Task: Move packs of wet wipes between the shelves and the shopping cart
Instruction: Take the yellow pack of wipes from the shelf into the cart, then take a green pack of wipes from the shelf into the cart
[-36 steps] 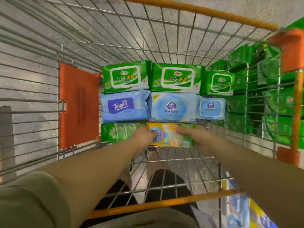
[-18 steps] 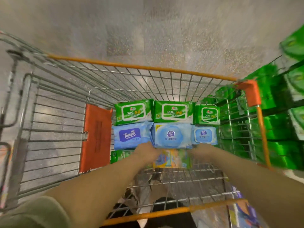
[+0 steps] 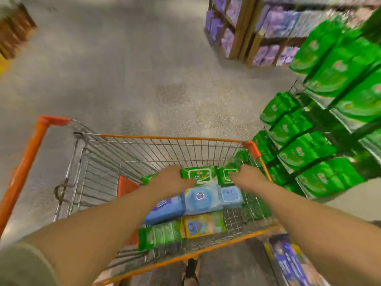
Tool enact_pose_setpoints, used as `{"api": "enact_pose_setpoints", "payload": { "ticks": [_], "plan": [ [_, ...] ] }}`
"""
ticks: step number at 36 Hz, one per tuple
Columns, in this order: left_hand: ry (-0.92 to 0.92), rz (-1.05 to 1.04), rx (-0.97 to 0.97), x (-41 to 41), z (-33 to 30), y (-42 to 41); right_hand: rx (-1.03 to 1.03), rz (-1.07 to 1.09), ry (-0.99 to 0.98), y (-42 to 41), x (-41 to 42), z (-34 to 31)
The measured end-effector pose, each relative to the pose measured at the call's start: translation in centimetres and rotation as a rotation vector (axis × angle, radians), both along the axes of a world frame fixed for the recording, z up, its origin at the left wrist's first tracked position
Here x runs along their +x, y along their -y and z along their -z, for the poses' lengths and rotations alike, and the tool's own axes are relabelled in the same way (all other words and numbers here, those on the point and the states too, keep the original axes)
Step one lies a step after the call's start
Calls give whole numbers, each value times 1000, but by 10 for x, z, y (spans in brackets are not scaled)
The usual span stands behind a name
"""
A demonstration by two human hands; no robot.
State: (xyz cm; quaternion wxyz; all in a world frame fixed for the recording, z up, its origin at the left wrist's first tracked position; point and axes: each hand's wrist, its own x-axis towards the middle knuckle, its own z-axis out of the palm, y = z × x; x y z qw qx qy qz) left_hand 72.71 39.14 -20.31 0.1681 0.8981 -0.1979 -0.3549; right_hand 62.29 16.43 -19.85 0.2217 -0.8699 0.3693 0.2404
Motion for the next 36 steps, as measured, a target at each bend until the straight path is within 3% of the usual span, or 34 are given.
{"api": "enact_pose_setpoints", "payload": {
  "ticks": [11, 28, 36],
  "plan": [
    [276, 238, -189, -12, -126, 23, -167, 138, 357, -7, -24, -135],
    [481, 577, -412, -142, -270, 124, -465, 0, 379, 41, -192, -274],
    [498, 722, -471, -243, -297, 180, -476, 124, 386, 69, -322, -298]
  ]
}}
